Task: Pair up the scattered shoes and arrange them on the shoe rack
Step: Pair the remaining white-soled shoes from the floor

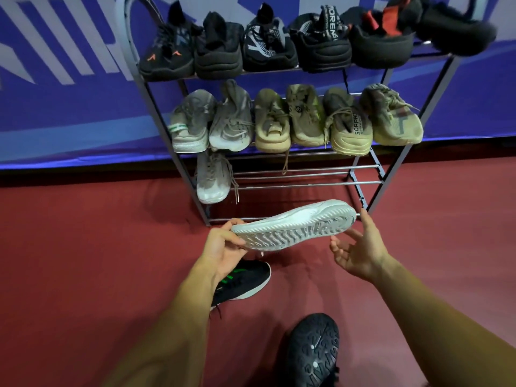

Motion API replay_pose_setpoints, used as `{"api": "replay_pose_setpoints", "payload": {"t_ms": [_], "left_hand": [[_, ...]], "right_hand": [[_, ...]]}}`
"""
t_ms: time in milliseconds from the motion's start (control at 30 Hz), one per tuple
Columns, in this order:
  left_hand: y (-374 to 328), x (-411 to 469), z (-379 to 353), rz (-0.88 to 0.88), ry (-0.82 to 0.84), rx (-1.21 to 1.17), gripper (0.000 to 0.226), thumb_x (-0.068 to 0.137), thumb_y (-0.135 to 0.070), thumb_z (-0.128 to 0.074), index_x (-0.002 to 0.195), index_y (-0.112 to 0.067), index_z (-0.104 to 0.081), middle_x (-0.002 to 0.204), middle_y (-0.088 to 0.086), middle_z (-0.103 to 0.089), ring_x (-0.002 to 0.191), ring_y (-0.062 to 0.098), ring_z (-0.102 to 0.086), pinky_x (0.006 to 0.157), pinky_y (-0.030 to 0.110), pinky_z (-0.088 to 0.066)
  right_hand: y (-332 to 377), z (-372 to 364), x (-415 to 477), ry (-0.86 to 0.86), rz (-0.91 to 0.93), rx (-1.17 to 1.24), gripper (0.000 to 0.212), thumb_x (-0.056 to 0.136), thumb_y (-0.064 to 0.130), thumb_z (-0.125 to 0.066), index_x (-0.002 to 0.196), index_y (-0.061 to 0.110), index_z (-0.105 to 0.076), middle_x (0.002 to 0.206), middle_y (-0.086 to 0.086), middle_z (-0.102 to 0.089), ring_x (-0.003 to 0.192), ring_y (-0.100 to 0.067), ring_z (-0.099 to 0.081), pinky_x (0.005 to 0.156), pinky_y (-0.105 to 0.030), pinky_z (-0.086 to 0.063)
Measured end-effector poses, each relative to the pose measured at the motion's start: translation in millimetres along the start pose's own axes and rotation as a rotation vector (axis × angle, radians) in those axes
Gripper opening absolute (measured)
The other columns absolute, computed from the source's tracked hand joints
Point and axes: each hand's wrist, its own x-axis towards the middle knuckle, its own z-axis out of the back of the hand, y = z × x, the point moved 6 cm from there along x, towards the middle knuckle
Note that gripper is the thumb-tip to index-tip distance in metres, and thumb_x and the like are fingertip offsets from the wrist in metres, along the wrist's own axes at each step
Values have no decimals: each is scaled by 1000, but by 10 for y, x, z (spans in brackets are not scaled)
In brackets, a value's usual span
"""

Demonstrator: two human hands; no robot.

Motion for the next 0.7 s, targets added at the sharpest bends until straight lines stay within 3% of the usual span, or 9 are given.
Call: {"api": "replay_pose_setpoints", "payload": {"t_ms": [100, 233, 333, 433, 533, 633, 700], "left_hand": [[-94, 36, -6, -31, -34, -57, 35, 50, 13, -34, 62, -12, -55, 74, 9, -60, 78, 28, -56, 88, 38, -41], [-271, 99, 43, -111, -108, -69, 41, 57, 16, -30, 71, -8, -60, 80, 9, -55, 74, 19, -50, 69, 25, -38], [-316, 186, 17, -166, -138, -42, 49, 79, 19, -34, 104, -6, -67, 88, 9, -62, 79, 16, -57, 77, 24, -45], [-220, 283, -60, -142, -164, -71, 30, 96, -3, -55, 126, -5, -60, 101, 10, -67, 88, 18, -62, 82, 28, -49], [-24, 306, -151, 3, -177, -40, 22, 98, -21, -58, 116, -9, -63, 101, 10, -67, 86, 21, -62, 69, 30, -50], [112, 324, -201, 60, -155, 90, 30, 98, -35, -54, 113, -11, -64, 110, 9, -70, 94, 21, -63, 70, 29, -48], [164, 326, -238, 80, -112, 124, 35, 92, -43, -58, 113, -16, -68, 105, 5, -72, 87, 18, -63, 70, 29, -48]], "right_hand": [[-48, -54, -15, 110, -82, 3, 56, 78, 65, -61, 113, 21, -57, 77, -8, -61, 62, -20, -61, 52, -22, -48], [-125, -90, -18, 312, -185, -4, 59, 73, 53, -67, 120, 19, -66, 106, -16, -68, 68, -25, -64, 59, -28, -53], [-134, -136, 22, 387, -190, 9, 58, 74, 46, -72, 123, 16, -70, 102, -9, -69, 64, -19, -63, 57, -28, -51], [-136, -183, 100, 354, -108, 24, 53, 66, 27, -80, 118, 16, -70, 91, 0, -71, 67, -16, -66, 54, -26, -49], [-130, -320, 154, 376, -13, -10, 50, 61, 24, -84, 109, 16, -73, 94, 0, -70, 74, -15, -66, 59, -26, -50], [-119, -562, 186, 421, 33, -31, 44, 73, 27, -82, 115, 20, -72, 93, 2, -67, 72, -13, -64, 64, -24, -51], [-132, -745, 210, 449, 72, -81, 39, 80, 26, -77, 119, 27, -69, 94, 3, -67, 74, -13, -63, 67, -24, -50]]}}
